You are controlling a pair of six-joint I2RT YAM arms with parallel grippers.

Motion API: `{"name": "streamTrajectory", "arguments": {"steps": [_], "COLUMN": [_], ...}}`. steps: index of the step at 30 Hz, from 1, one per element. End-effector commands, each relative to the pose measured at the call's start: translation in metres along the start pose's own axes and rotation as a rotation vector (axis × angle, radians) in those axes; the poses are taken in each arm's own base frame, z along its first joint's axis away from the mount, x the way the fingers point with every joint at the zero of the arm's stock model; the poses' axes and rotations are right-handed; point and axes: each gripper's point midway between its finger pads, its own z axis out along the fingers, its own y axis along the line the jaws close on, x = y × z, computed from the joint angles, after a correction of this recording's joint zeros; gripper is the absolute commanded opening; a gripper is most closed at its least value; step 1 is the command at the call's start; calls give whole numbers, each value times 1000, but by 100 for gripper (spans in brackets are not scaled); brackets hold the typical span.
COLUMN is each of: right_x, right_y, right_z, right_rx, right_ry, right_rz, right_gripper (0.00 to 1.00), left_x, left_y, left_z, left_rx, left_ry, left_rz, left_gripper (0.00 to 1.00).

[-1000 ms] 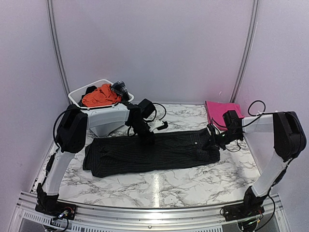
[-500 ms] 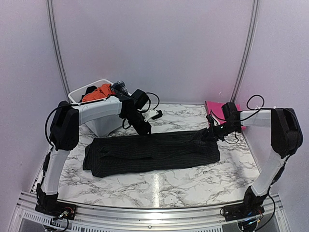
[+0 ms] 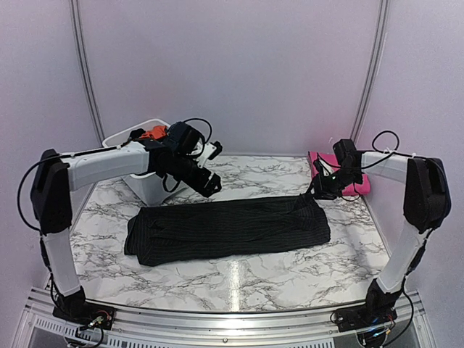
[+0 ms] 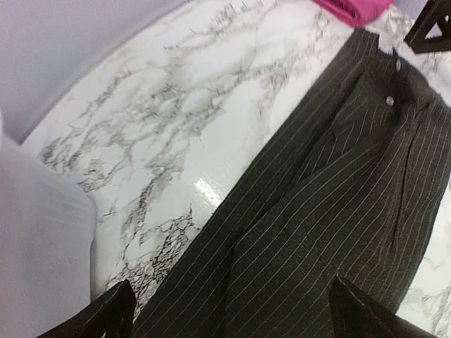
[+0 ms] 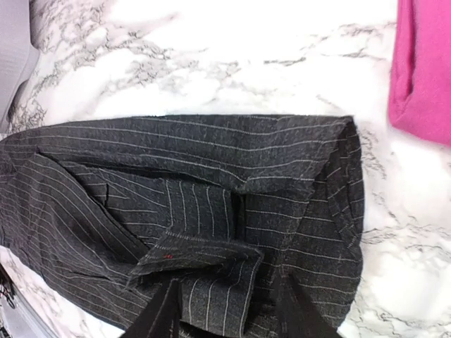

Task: Fold and stack the mixed laundry pile
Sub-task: Adjust the rectangle-folded shirt at the center of the board, then rotate the rectangle-folded shirt at the center of the board.

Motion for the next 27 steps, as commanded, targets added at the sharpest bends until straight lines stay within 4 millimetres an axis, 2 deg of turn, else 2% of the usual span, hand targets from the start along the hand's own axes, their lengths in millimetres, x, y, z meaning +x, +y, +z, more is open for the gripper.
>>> {"name": "streamTrajectory", "arguments": {"steps": [1, 4, 7, 9, 11, 13, 15, 17, 20, 22, 24, 27], "right_x": [-12, -13, -5, 3, 16, 33, 53, 60, 43, 23, 5, 1], "right_y": [8, 36, 59, 68, 64, 53, 29, 5, -12, 1, 25, 46], "right_z": [-34, -38, -21, -6, 9, 23, 41, 49, 39, 19, -7, -39], "right_rx": [38, -95, -163, -174, -172, -154, -103, -51, 1, -28, -98, -152], "right_ry": [-55, -96, -54, -11, 43, 90, 153, 167, 116, 65, -1, -68], "right_rz": [-40, -71, -104, -122, -97, -65, -21, 27, 50, 22, -7, -19], "right_gripper": [44, 41, 40, 39, 34, 33, 33, 32, 33, 36, 41, 52], "left_x": [-29, -24, -17, -8, 2, 12, 24, 35, 51, 61, 69, 77], "left_y": [15, 10, 8, 2, 0, -5, -8, -10, -16, -25, -33, -41], "left_z": [-52, -73, -89, -90, -86, -82, -75, -69, -58, -52, -46, -43], "left_rx": [-74, -46, -30, -1, 4, 28, 30, 20, 7, 3, -17, -7], "left_ry": [-212, -254, -283, -279, -257, -233, -202, -168, -105, -58, -23, 5], "left_rz": [-184, -256, -315, -331, -348, -354, -364, -365, -341, -293, -242, -226], "left_gripper": [99, 99, 99, 99, 99, 99, 99, 99, 99, 99, 99, 99]}}
